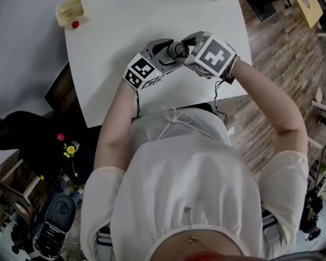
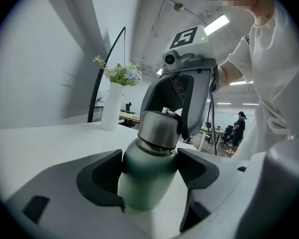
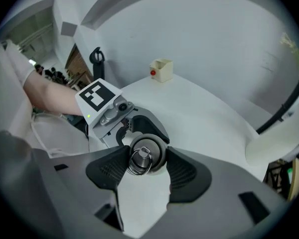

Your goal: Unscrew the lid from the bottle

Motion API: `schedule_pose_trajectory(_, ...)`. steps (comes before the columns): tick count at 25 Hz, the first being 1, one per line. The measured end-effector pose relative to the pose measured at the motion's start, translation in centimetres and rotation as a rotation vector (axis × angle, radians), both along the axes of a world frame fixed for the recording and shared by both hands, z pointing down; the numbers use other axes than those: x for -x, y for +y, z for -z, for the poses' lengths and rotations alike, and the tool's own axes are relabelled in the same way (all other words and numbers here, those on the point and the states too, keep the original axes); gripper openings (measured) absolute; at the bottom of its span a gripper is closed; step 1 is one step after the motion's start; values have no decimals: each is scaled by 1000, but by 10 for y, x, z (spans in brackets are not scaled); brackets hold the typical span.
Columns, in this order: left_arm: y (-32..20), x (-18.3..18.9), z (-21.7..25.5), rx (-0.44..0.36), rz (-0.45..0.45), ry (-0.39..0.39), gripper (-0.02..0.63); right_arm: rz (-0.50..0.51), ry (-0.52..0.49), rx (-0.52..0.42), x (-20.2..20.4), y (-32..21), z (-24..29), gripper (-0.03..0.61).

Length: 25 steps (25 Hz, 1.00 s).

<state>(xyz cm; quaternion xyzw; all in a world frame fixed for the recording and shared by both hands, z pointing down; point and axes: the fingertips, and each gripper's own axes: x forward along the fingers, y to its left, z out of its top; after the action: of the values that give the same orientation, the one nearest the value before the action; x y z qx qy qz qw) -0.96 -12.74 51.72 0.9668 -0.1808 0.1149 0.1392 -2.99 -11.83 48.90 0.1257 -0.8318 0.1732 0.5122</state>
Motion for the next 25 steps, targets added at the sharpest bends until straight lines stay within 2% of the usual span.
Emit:
schedule_pose_trajectory(6, 0, -1, -2, 2, 0, -1, 357, 308, 58, -38, 2, 6, 1, 250)
schedule_pose_trajectory(12, -1, 1, -1, 7, 0, -1, 358, 620, 171, -59, 3, 8, -2, 249)
schedule_pose_trajectory(16, 2, -4, -2, 5, -1, -1, 359, 750, 205, -83, -3, 13, -2, 249)
schedule_pose_trajectory(18, 2, -4, -2, 6, 2, -1, 359, 754, 201, -82, -3, 14, -2, 250)
schedule_pose_trajectory(21, 1, -2, -2, 11, 7, 1, 359, 699, 171, -88, -1, 12, -1, 249)
schedule_pose_trajectory(23, 1, -4, -2, 10, 9, 1, 359, 602, 135, -78, -4, 10, -1, 280)
schedule_pose_trajectory(25, 1, -4, -2, 10, 9, 1, 359, 440, 79, -19, -4, 8, 3, 339)
